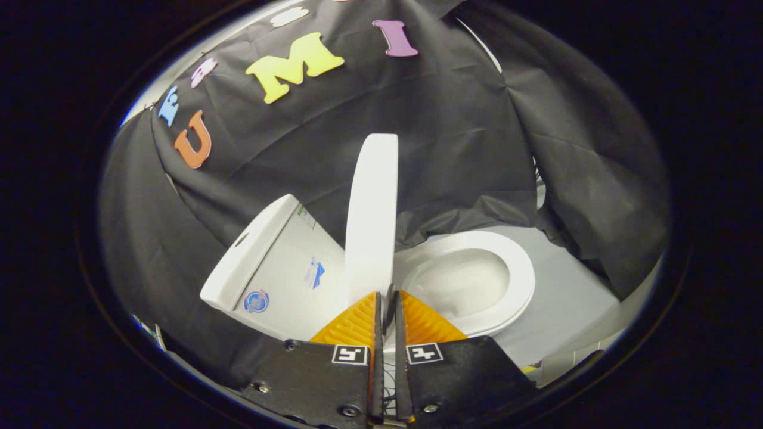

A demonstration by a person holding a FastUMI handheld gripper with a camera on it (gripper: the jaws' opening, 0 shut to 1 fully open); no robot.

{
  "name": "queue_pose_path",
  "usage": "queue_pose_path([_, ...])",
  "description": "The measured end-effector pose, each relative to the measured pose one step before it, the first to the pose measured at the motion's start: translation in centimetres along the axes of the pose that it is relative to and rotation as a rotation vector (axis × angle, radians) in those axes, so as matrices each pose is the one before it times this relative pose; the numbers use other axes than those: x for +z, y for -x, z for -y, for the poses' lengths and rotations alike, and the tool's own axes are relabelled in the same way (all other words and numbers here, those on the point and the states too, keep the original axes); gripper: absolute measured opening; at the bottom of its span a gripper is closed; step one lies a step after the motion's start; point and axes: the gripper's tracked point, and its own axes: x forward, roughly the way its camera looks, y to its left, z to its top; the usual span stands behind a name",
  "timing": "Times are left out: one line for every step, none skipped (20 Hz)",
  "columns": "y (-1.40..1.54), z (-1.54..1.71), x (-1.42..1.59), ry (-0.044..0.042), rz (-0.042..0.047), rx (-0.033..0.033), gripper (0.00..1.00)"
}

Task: Open the toilet lid.

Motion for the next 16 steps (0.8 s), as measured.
queue_pose_path([0.027,-0.438,-0.008,0.01566,0.00418,-0.00065,0.11])
queue_pose_path([0.019,-0.408,-0.001,0.01229,0.00429,-0.00133,0.11])
queue_pose_path([0.086,-0.393,-0.021,0.01442,0.00445,0.00178,0.11])
queue_pose_path([0.017,-0.397,-0.126,0.01676,0.00463,0.00189,0.11])
queue_pose_path([-0.004,-0.306,0.019,0.01248,0.00277,-0.00048,0.11])
queue_pose_path([-0.020,-0.196,0.011,0.01131,0.00213,-0.00474,0.11])
queue_pose_path([-0.024,-0.346,-0.006,0.01112,0.00084,-0.00039,0.11])
queue_pose_path([0.016,-0.290,0.164,0.00832,-0.00039,0.00282,0.11])
queue_pose_path([0.044,-0.691,-0.078,0.00572,-0.00045,0.00295,0.11])
queue_pose_path([-0.080,-0.503,0.058,0.01436,0.00267,-0.00036,0.11])
queue_pose_path([0.010,-0.310,-0.117,0.01724,0.00359,-0.00615,0.11])
queue_pose_path([0.056,-0.208,0.015,0.01896,0.00328,-0.01335,0.11])
queue_pose_path([-0.020,-0.127,-0.015,0.01976,0.00412,-0.01377,0.12])
queue_pose_path([0.036,-0.403,-0.007,0.02307,0.00456,-0.01339,0.12])
queue_pose_path([-0.002,-0.420,0.158,0.01579,0.00224,-0.00426,0.12])
queue_pose_path([-0.030,-0.669,0.051,0.01080,0.00250,0.00405,0.12])
